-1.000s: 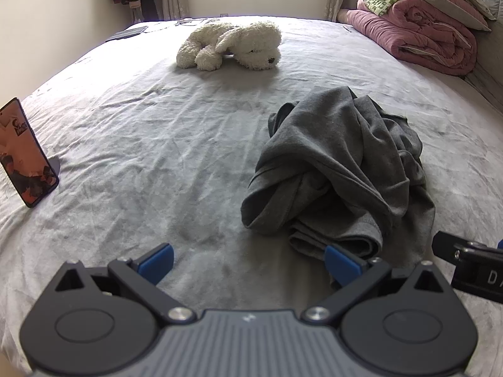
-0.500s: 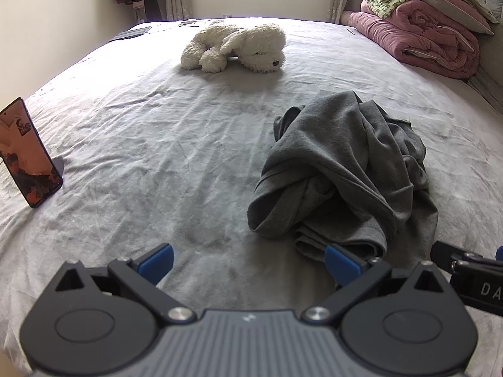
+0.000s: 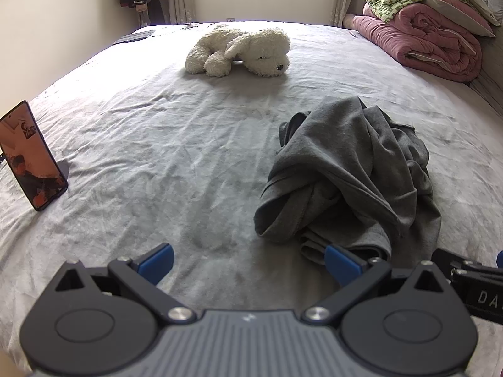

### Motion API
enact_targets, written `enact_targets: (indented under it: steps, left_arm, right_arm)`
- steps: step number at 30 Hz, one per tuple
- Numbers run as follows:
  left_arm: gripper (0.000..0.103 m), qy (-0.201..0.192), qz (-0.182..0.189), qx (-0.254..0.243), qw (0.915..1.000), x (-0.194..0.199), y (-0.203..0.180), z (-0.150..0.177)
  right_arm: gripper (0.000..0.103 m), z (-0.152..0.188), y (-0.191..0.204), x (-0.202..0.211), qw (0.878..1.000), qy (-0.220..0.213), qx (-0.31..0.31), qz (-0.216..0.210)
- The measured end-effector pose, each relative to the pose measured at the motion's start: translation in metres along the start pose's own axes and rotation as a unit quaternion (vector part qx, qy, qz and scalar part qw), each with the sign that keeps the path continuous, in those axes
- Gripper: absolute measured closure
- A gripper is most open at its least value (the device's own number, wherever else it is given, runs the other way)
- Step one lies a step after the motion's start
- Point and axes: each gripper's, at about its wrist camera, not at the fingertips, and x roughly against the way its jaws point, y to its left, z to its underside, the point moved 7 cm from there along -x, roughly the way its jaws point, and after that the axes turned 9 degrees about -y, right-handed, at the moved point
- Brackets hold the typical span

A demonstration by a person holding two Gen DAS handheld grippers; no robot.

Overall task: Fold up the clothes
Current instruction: 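Move both grippers toward the crumpled grey t-shirt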

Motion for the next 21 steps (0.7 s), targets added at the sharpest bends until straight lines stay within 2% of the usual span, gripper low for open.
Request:
enact_targets:
  steps: [21]
  left_arm:
    - [0.0,-0.002,-0.002,0.001,1.0,0.0,0.0021,-0.0023]
  right_arm:
    - [0.0,0.0005,0.0009,-0.001,1.0,0.002,0.003,-0.001]
